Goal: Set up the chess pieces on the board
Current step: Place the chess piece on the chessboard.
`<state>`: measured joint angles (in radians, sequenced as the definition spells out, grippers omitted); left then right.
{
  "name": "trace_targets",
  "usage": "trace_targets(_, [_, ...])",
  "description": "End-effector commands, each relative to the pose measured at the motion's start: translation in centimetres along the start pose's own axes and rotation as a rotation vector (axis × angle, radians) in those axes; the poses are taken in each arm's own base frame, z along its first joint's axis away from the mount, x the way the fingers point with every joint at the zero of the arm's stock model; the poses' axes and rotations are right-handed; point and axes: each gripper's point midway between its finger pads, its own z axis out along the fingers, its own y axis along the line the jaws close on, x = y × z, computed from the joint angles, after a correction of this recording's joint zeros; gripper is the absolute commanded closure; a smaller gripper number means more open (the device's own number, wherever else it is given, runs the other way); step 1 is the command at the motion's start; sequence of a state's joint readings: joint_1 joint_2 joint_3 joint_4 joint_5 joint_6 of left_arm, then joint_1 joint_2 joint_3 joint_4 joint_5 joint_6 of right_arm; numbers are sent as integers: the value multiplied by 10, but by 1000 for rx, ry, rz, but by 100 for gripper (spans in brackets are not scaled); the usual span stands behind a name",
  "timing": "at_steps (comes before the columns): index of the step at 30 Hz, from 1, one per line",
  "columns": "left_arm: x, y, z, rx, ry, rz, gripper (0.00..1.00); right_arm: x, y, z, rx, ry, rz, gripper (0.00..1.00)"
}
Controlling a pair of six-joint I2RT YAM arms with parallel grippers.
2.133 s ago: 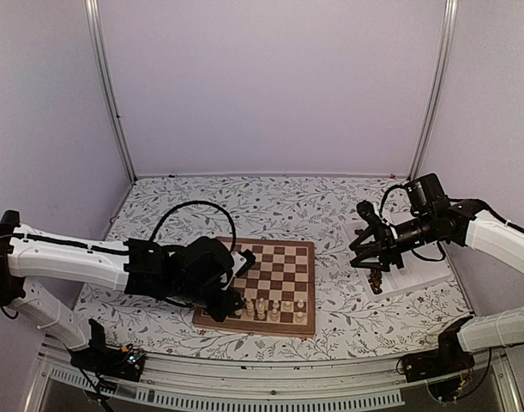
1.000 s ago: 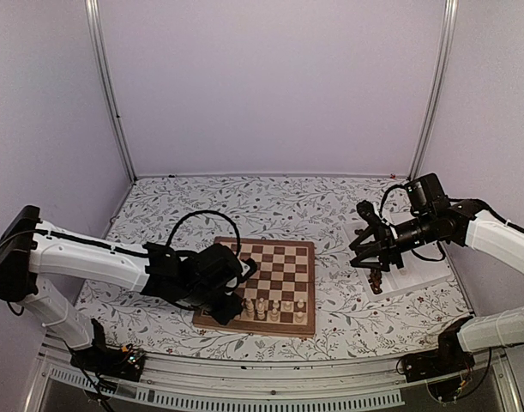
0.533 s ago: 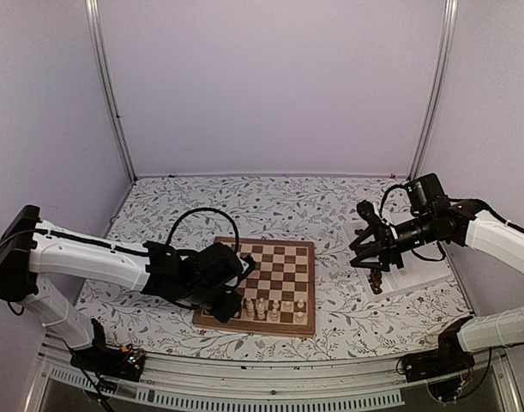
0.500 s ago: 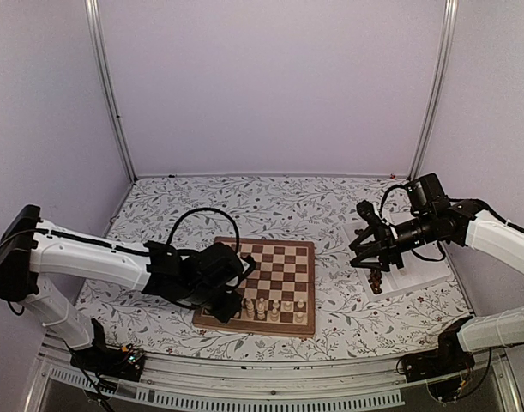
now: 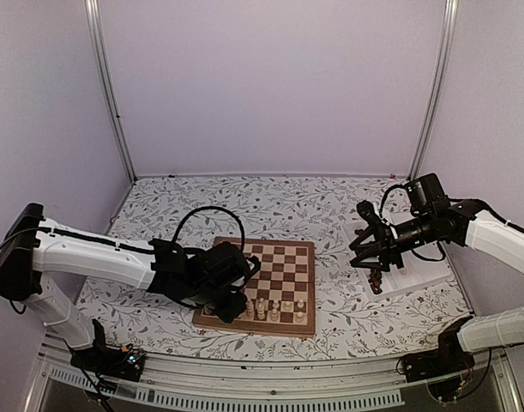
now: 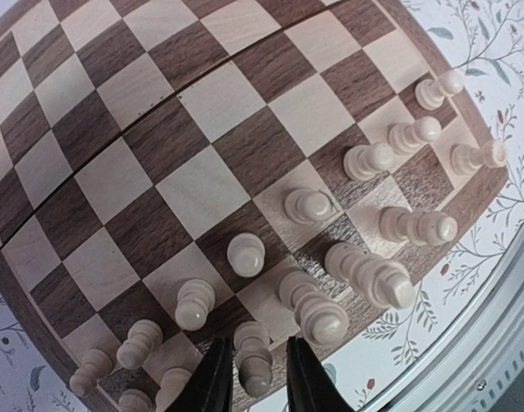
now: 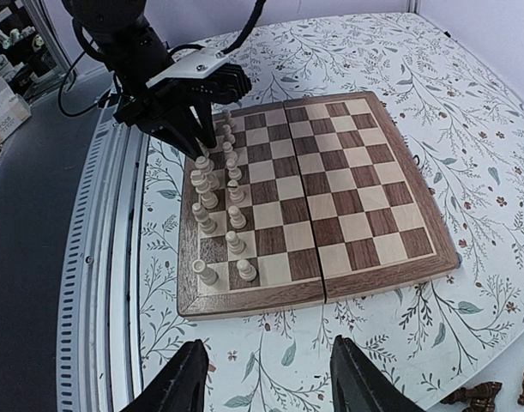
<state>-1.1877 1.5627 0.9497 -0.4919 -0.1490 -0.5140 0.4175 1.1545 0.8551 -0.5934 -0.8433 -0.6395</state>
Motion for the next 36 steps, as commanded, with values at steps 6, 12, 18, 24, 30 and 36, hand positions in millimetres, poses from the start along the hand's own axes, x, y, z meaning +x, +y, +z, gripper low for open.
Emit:
trace_targets(6, [9,-2,2,-18,43,6,76,2,1,0,-9,-4,11,48])
trace_targets(12, [12,2,4,-51,61,17,78,2,1,0,-8,-4,11,48])
trace_targets(18, [10,6,2,-81,62,15,80,1,1,0,-9,-6,9,48])
trace_targets(24, [7,0,0,-64,59,26,79,1,1,0,-12,-8,6,48])
trace_targets(30, [7,-3,1,-55,65,31,79,0,2,0,-17,-10,5,48])
trace_targets(36, [12,-2,7,-81,92,32,79,1,2,0,-18,-9,8,48])
